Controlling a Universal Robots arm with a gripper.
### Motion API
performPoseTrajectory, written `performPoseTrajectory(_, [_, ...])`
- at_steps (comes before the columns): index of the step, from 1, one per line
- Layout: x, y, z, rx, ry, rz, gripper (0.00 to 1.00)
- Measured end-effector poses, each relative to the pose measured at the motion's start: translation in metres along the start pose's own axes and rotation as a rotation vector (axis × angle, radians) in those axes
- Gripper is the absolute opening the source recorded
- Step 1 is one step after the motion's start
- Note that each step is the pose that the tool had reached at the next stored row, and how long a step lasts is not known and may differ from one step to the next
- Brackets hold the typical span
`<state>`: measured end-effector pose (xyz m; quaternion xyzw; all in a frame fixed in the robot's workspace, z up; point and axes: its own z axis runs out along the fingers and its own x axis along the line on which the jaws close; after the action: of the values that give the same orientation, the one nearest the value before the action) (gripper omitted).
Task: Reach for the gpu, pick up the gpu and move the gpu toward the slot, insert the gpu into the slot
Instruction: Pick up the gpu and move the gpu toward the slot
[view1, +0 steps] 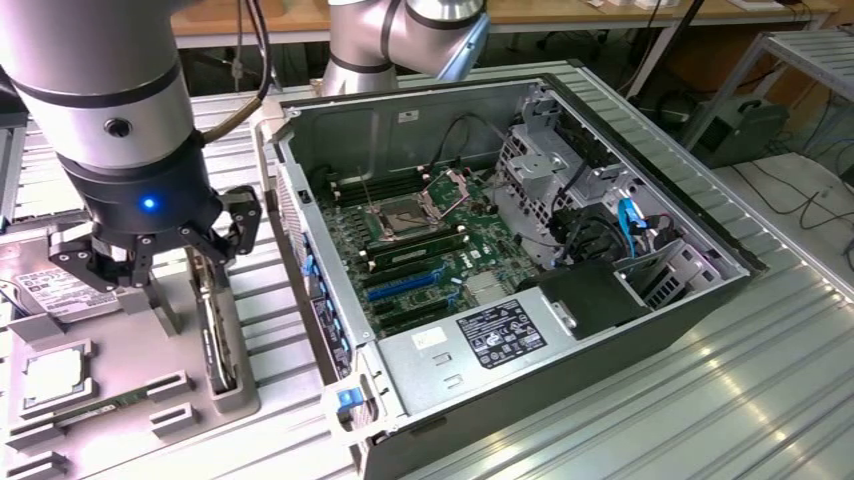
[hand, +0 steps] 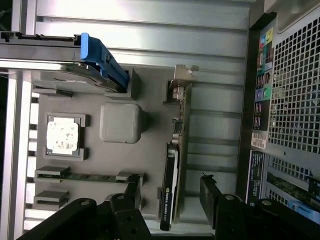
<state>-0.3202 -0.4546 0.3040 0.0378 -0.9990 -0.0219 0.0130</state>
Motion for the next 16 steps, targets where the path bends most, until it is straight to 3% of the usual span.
performPoseTrajectory(6, [-0.001,0.0059,0.0113,0.0008,-0.0001,0.000,0.60])
performPoseTrajectory(16, [-0.001,0.0004,0.0294,0.0004,-0.0012,0.022,0.60])
